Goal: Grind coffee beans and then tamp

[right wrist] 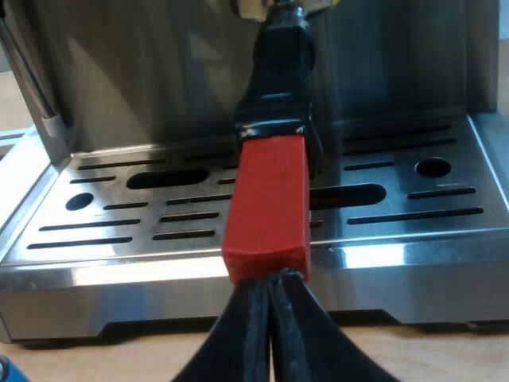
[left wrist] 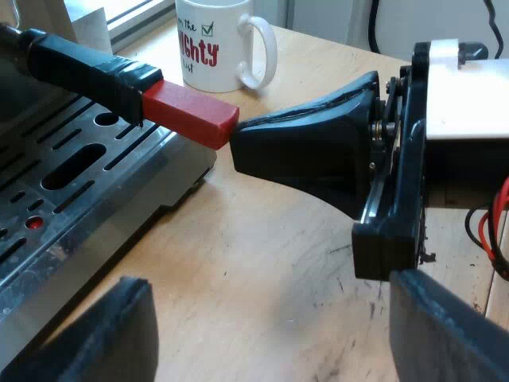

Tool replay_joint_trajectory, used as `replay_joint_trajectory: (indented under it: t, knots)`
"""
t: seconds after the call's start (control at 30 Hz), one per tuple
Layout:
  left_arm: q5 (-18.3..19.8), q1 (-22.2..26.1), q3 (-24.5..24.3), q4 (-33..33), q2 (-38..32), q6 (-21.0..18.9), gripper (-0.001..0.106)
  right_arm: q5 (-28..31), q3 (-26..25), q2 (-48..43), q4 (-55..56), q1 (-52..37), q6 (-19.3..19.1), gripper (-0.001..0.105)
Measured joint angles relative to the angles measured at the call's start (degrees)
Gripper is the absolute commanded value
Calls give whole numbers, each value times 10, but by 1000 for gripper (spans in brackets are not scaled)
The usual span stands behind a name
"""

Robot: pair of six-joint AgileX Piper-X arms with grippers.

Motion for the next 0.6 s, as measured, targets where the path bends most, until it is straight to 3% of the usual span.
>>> replay_joint_trajectory:
  t: [0.6]
  knots:
    - [0, 0, 0, 0, 0, 0, 63, 33, -1, 0, 86, 58, 0, 0]
